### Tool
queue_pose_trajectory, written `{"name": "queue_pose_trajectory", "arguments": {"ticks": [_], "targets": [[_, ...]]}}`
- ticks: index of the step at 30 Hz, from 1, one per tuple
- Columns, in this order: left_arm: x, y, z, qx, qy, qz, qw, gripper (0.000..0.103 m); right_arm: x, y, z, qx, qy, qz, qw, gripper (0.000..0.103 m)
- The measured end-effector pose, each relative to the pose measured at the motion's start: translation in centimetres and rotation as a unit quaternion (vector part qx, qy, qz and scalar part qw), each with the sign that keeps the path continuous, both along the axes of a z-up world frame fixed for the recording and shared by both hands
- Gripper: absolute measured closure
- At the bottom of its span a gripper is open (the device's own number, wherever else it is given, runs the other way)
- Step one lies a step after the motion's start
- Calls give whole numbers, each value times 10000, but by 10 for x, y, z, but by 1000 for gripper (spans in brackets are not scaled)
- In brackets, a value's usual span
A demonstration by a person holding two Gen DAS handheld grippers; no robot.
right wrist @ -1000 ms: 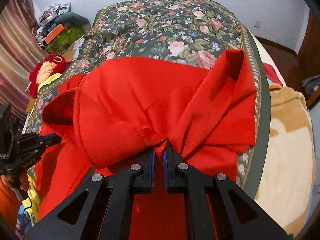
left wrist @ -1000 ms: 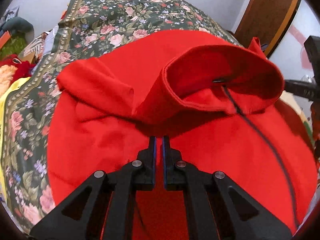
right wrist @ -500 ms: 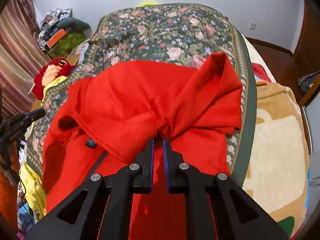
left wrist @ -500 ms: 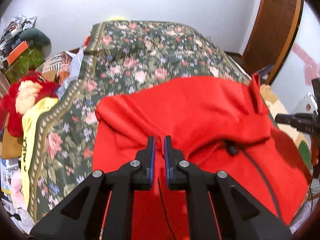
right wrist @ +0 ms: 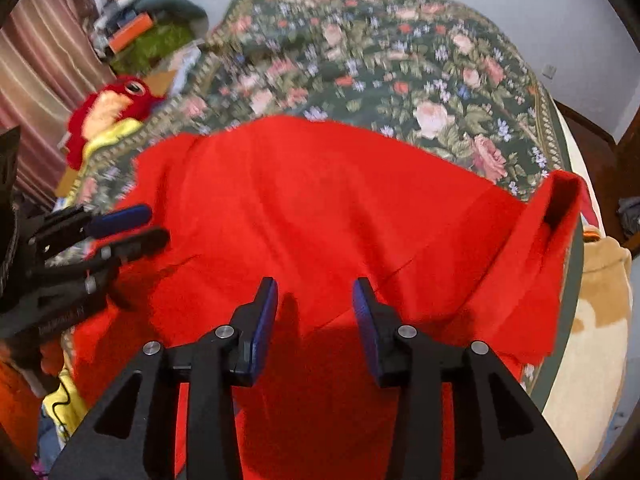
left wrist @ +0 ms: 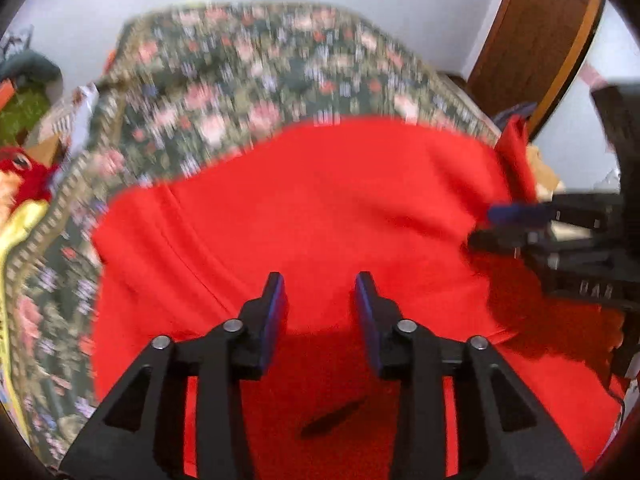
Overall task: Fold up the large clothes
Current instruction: 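Fold the held collar over the jacket body and open both grippers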
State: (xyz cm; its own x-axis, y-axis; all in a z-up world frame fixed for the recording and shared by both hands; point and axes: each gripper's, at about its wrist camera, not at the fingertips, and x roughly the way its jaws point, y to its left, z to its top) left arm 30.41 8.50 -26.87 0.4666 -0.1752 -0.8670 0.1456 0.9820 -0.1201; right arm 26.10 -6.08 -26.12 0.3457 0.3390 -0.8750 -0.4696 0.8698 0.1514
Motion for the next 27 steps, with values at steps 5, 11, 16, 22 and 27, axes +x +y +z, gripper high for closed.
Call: {"name": "queue_pose_trajectory", "arguments": {"ticks": [5,11,16,22,27], "targets": [[1,3,-28,80,149,119,9998,46,21,-19,-9,-336,-111,-284,9990,67],[-1,19,-36,-377,232,313,9985,43,44,-69,-19,-627,-236,-1011,9926,67],[-6,16,-36,-314,171,423,9985,43,47,-126,-18,-231,-143,-1891,9816,67],[-10,15,-35,-237,134,539,9982,43,39,-189,-32,-548,74,-2733,9603,67],[-17,18,-31,-286,163,568,9978,43,13,-213,-21,-409,192,-2867,9570,67]]}}
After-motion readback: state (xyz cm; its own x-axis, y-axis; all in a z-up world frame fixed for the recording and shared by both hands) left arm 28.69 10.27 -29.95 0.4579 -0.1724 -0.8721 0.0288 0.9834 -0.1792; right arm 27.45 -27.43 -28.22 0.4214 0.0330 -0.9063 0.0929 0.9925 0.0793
